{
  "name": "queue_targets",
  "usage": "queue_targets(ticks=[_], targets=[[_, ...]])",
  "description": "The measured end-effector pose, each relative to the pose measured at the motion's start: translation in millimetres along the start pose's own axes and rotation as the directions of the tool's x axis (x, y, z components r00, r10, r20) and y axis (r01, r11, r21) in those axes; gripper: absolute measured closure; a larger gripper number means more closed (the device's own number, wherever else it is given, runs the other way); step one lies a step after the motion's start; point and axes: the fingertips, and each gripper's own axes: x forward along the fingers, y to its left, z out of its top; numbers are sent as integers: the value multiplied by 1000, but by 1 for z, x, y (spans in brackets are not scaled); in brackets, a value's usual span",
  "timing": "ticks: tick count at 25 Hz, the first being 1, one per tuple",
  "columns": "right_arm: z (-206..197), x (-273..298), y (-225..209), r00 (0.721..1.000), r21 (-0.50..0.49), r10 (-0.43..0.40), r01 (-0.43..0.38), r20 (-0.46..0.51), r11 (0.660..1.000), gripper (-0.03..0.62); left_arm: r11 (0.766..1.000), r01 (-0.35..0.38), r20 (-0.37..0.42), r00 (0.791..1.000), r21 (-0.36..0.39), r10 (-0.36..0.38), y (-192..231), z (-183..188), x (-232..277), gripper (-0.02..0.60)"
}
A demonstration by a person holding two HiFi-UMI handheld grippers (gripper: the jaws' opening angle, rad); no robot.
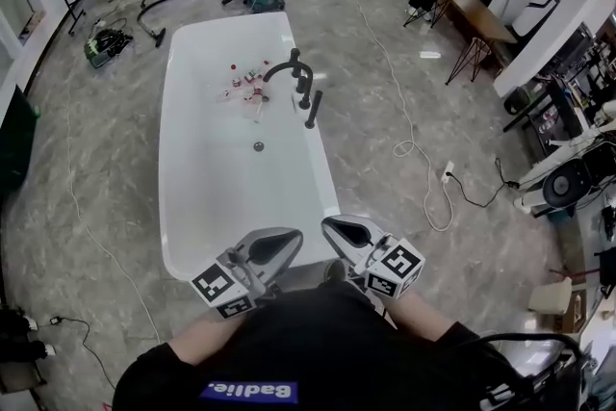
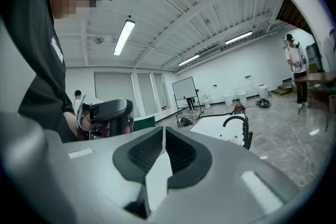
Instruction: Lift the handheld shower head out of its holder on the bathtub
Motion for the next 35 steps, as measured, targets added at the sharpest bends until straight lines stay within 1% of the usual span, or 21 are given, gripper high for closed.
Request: queue_targets(ticks=[7,13,17,23,29,31,35], targets=[[13,-8,-33,997,-8,73,-73,6,997,572,997,-69,13,998,30,68,1,5,30,588],[24,-21,-65,993,5,120,-120,-4,993,565,993,-107,19,994,51,106,0,9,65,588],[23,-25,-83,989,8,147,-147,-12,989,544,989,-139,26,990,57,138,3,6,80,588],[22,-26,-107,982,12,185,-185,-23,983,489,984,-167,20,986,55,166,10,-1,104,588],[33,-26,-135,977,8,214,-214,14,977,480,977,-207,19,978,58,206,19,-3,125,588],[34,-24,-142,974,3,227,-227,12,974,476,973,-225,21,974,58,225,23,-5,130,588],[31,-21,-163,973,-3,231,-231,-6,973,436,967,-250,22,968,54,249,28,-11,143,588]])
